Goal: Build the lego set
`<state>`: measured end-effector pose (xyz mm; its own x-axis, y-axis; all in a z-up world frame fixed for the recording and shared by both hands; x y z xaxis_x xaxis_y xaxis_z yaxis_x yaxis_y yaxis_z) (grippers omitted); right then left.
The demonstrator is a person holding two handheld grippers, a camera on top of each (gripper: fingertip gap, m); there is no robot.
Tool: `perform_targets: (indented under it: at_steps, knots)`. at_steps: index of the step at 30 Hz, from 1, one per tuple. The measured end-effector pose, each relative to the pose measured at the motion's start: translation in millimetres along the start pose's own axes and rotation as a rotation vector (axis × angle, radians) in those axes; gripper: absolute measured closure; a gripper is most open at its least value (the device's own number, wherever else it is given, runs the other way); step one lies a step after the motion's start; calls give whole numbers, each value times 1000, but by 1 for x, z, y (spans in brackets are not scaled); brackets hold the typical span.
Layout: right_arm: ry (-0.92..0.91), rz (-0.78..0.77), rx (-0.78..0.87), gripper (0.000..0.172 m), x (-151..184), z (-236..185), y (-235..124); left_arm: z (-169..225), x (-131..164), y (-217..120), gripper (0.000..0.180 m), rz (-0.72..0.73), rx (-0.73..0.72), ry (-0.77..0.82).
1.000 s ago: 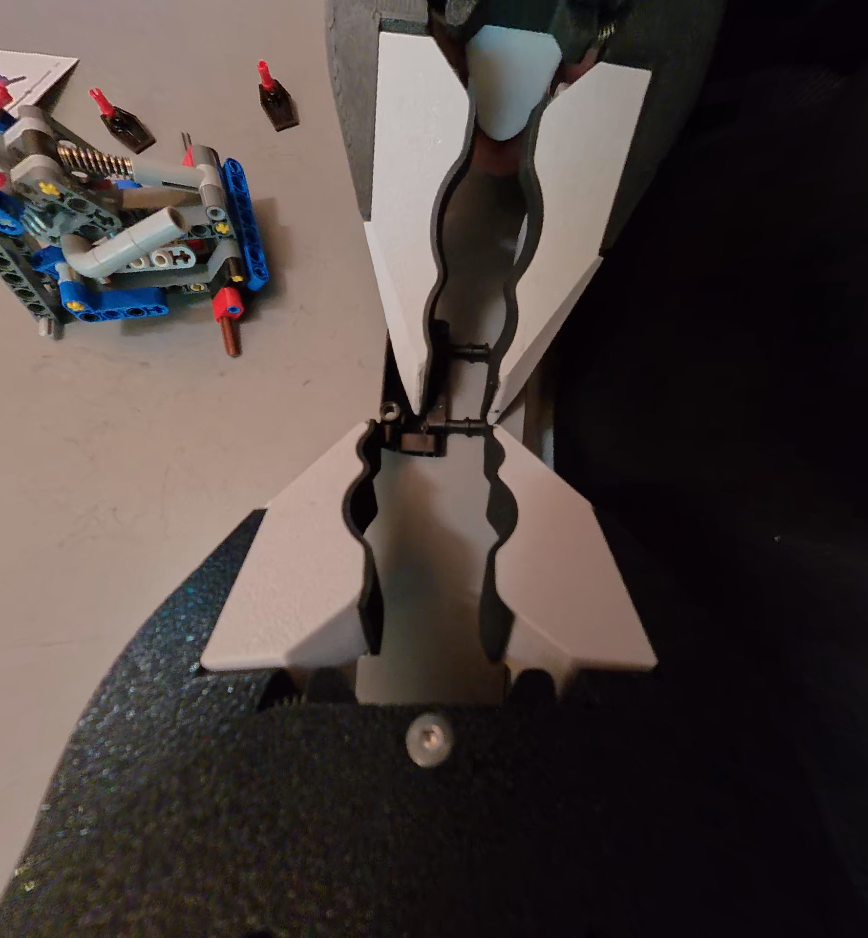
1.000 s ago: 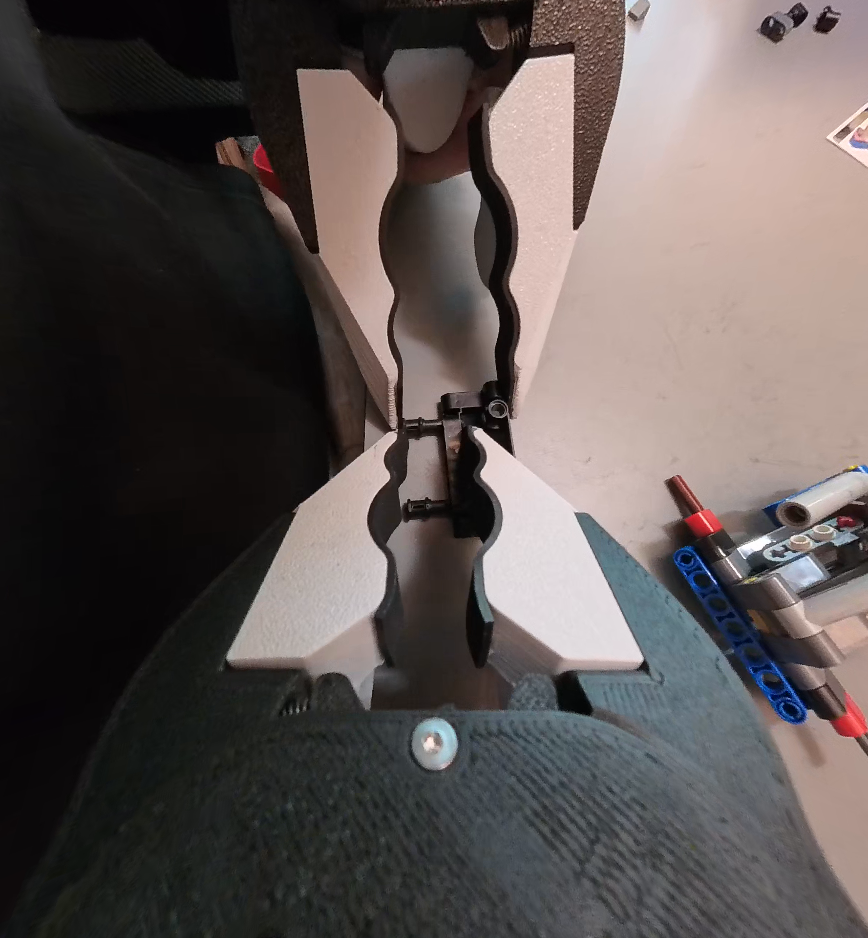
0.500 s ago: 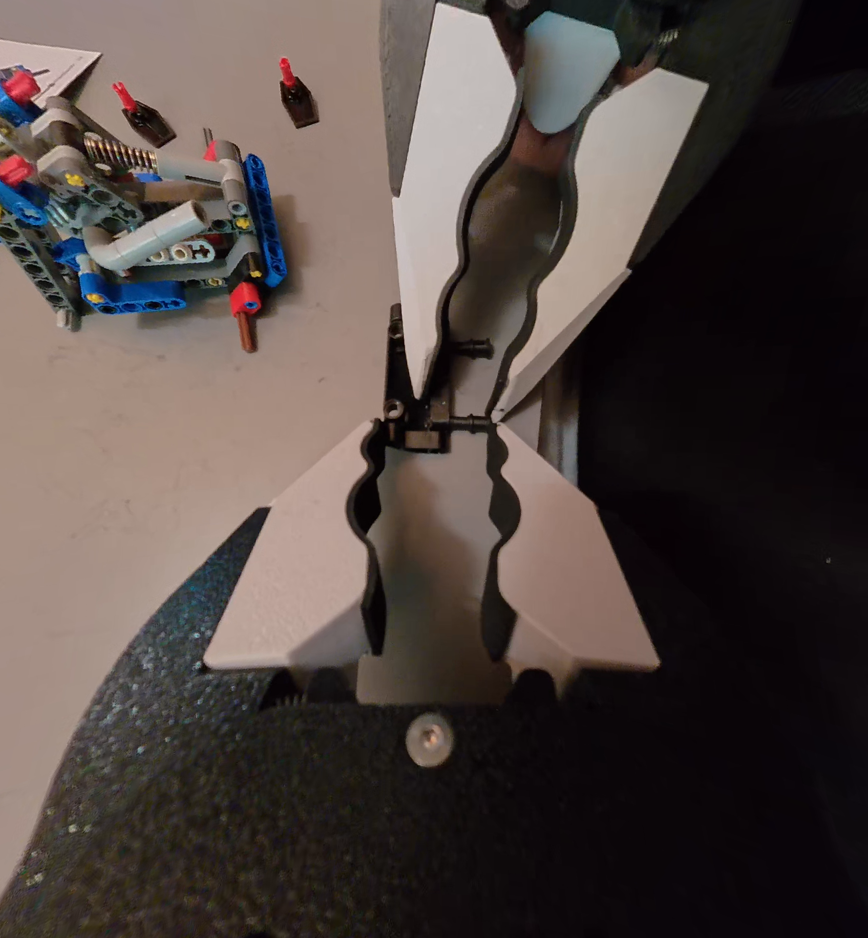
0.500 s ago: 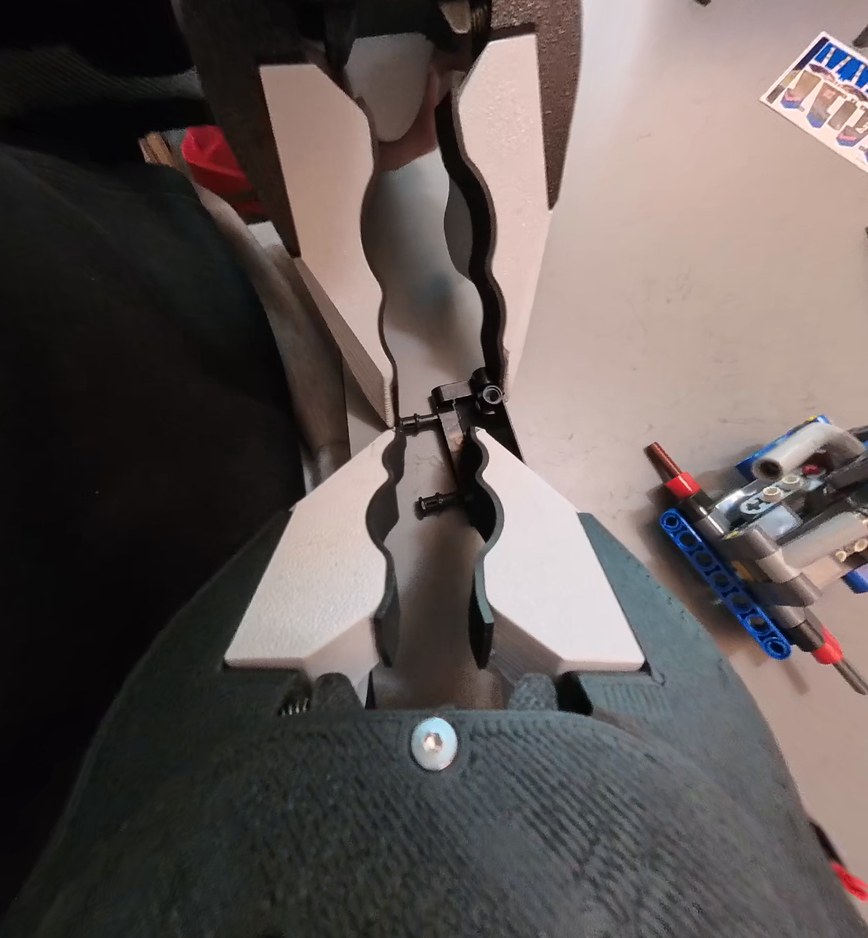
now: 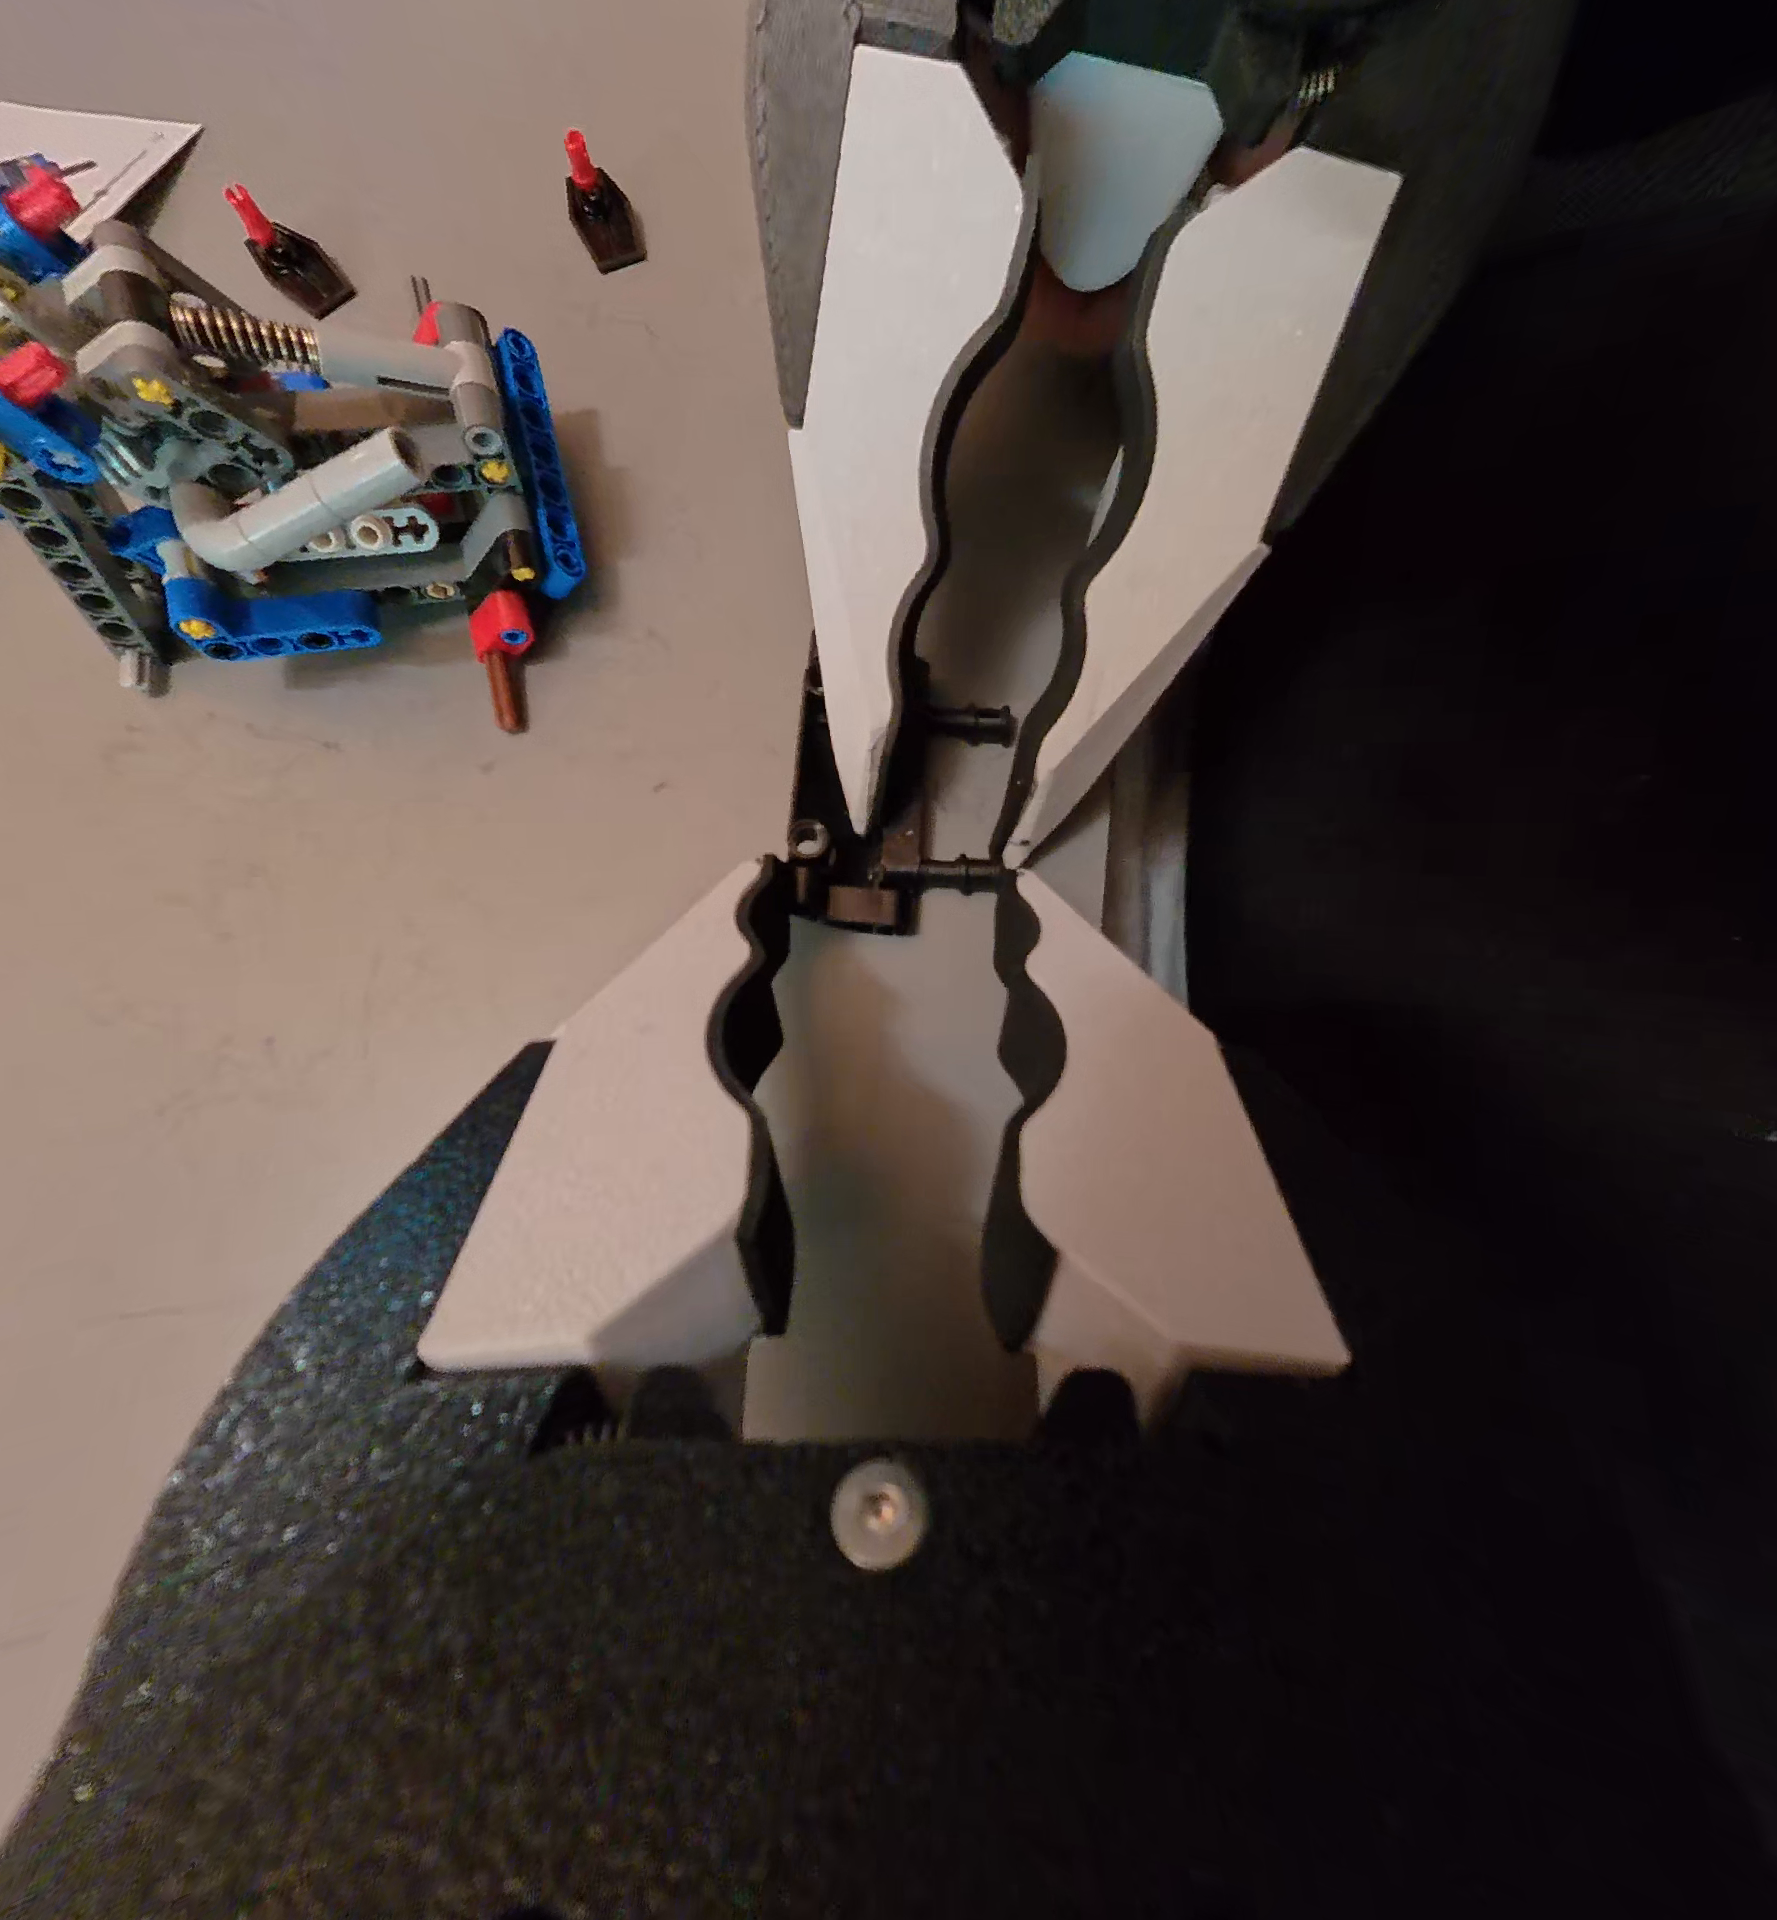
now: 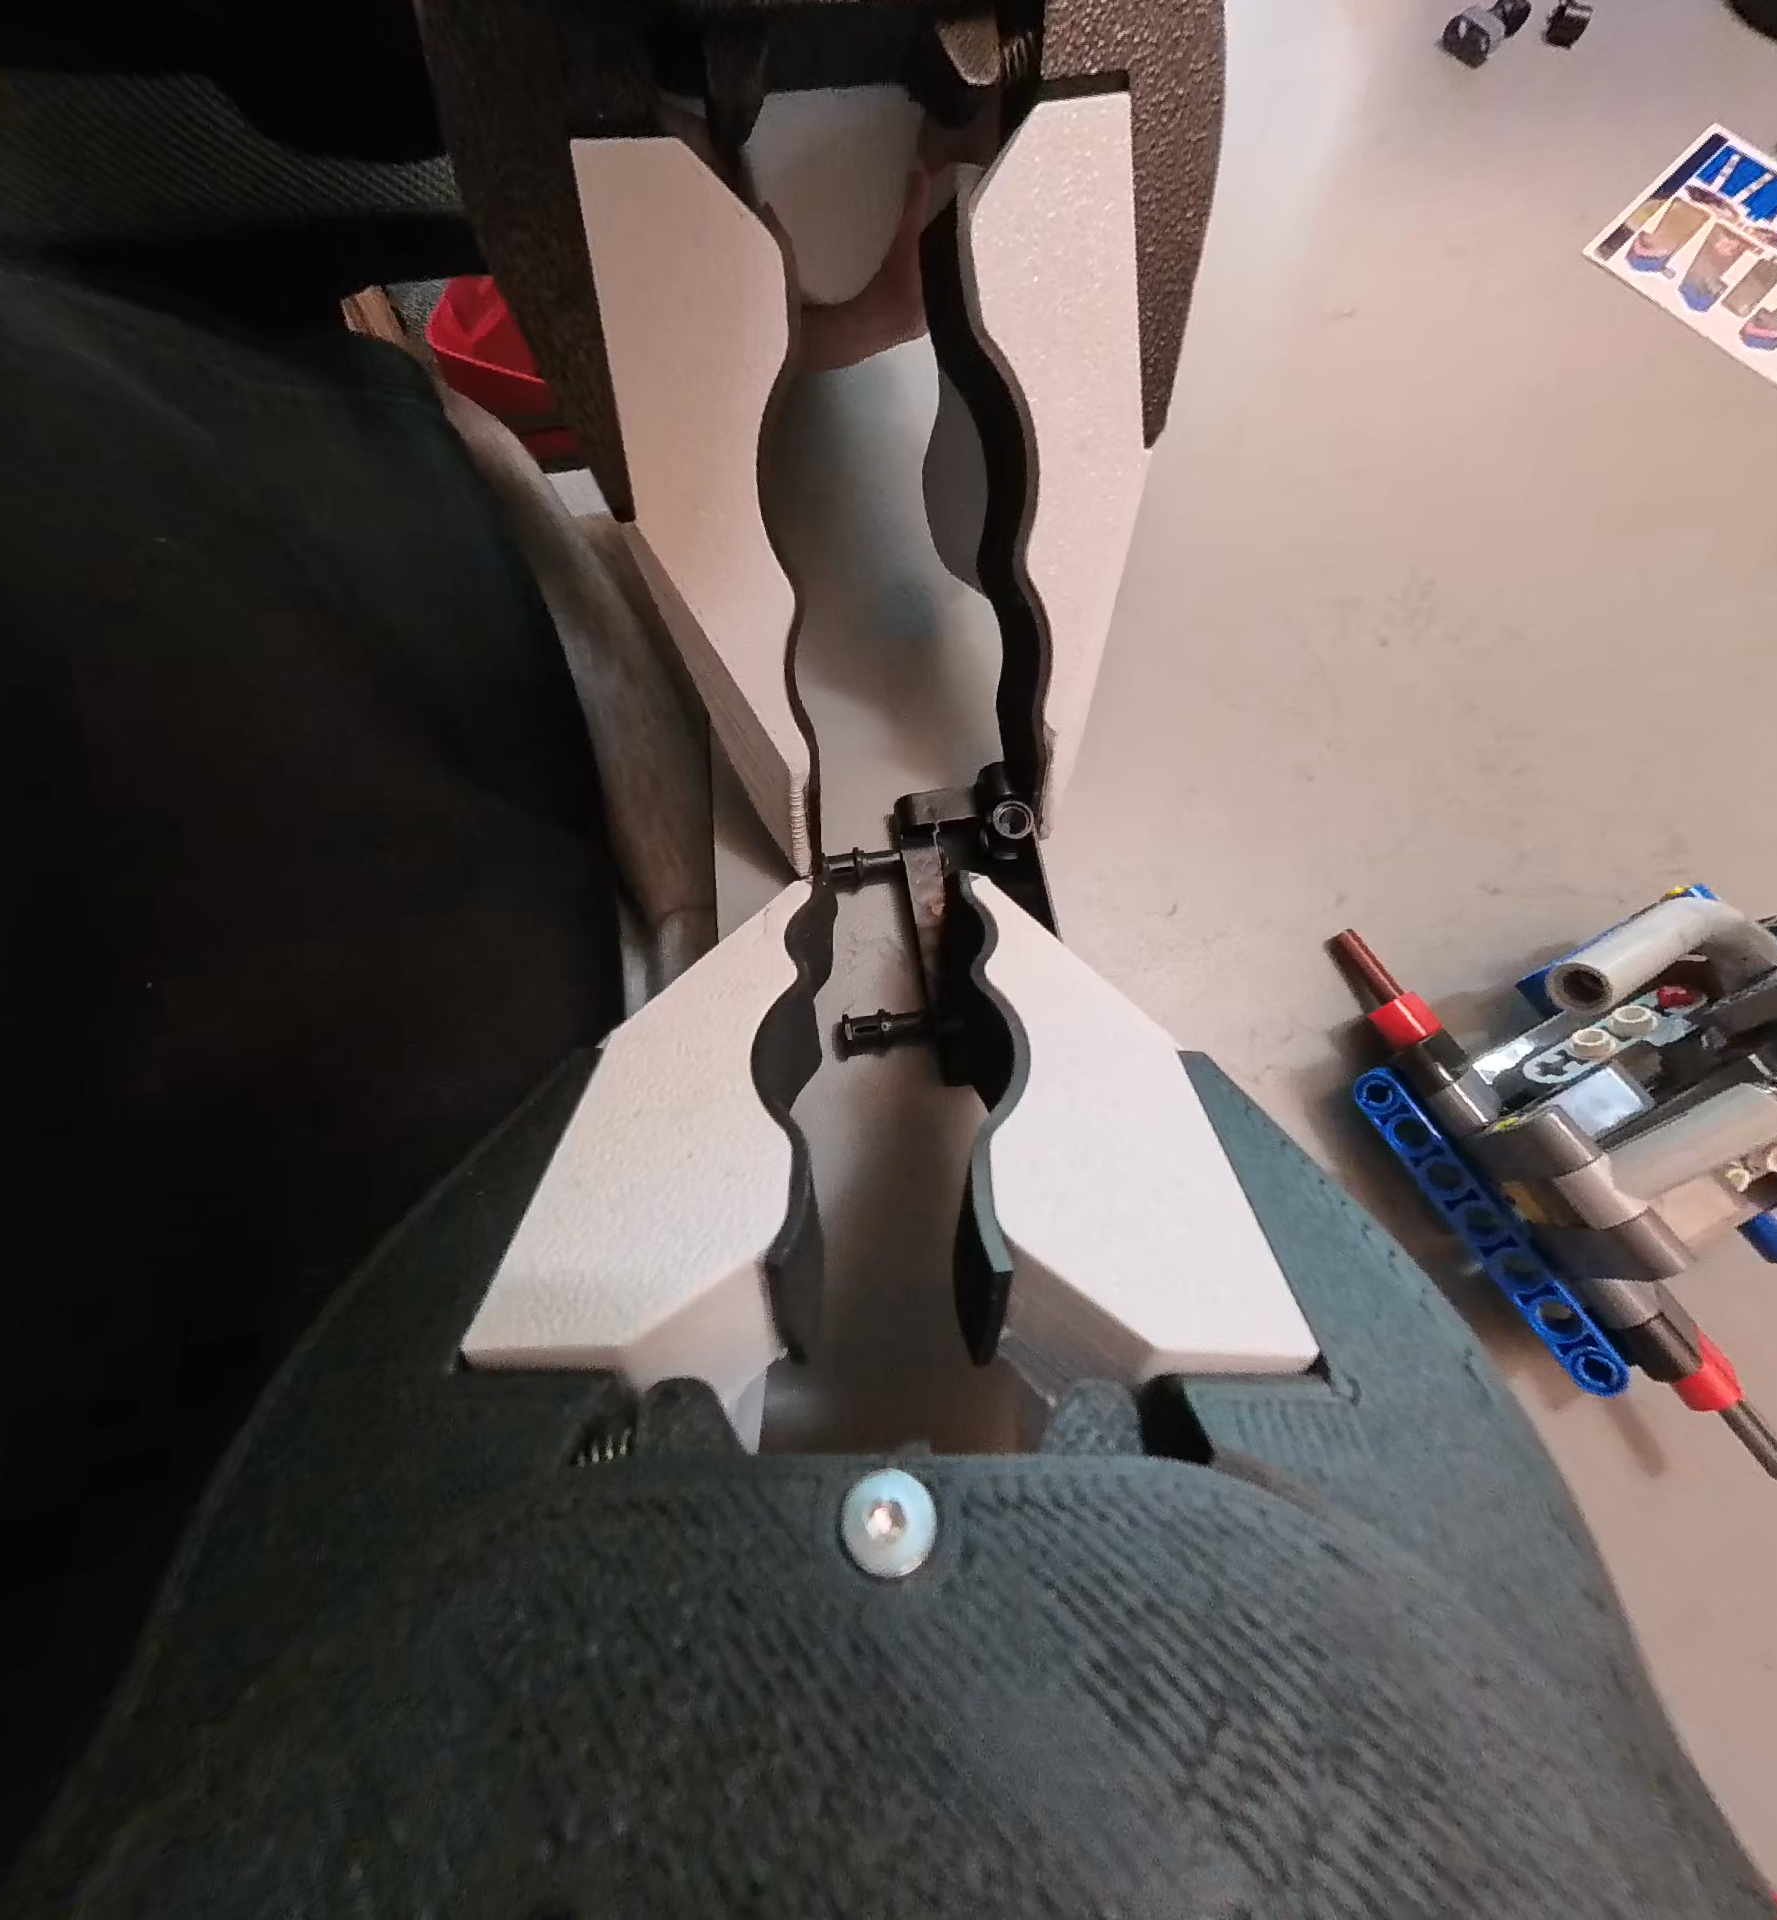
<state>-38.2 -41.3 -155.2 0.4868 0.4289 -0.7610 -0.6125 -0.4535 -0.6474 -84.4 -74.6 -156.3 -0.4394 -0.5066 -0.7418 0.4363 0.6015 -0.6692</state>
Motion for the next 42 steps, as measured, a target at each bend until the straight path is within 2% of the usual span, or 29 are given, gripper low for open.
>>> perform_targets:
  at_steps: [26, 29, 30, 31, 42]
  knots:
    - [1, 1, -40, 152, -3, 5, -1, -2, 0, 0, 143, 7, 7, 26]
    - [2, -3, -27, 152, -4, 7, 1, -4, -2, 4, 134, 1, 23, 5]
    - [-6, -2, -17, 153, -4, 7, 1, -4, -3, 5, 141, -1, 32, -1]
    - [-10, -5, -8, 166, -4, 8, 1, -6, -3, 6, 144, -5, 13, -5]
    - [10, -1, -49, 164, -4, 11, 3, -8, -2, -1, 143, 28, 9, 22]
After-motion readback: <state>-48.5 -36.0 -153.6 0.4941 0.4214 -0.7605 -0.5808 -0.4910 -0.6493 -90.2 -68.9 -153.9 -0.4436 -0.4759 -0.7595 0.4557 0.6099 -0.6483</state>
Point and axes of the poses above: each gripper's, where its closed fingertips meet, y out along the fingers, x out of its underside, z = x × y across the jaws, the point moved 4 cm from there along -y, back along the fingers, and after that the axes turned 2 degrees about y, right-handed, at the moved point
